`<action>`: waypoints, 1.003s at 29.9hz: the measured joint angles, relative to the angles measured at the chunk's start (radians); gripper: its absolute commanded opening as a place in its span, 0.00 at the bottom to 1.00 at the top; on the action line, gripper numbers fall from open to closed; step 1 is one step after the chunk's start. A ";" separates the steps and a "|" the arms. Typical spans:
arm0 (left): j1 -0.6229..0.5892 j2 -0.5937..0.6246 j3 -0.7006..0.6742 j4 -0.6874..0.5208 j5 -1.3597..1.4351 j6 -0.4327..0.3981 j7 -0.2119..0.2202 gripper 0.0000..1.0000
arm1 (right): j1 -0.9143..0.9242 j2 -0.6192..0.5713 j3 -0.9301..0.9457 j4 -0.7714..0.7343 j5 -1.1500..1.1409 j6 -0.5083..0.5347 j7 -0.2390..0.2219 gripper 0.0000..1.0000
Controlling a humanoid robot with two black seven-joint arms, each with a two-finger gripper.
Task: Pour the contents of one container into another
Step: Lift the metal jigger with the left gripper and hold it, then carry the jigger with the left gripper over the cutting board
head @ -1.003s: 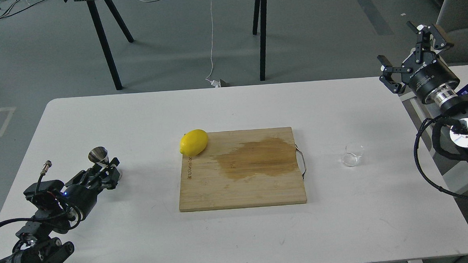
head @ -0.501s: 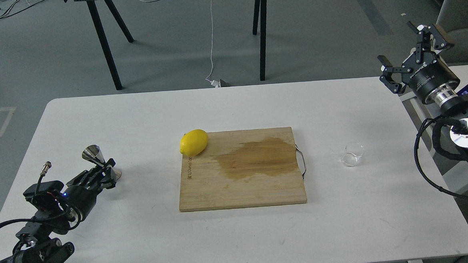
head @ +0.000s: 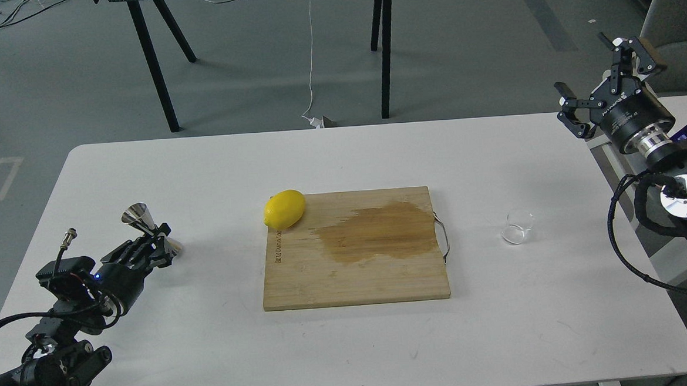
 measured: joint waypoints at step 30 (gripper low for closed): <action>-0.332 -0.002 0.141 -0.104 0.009 0.000 0.000 0.16 | 0.121 0.014 -0.003 -0.059 0.156 0.000 -0.134 0.99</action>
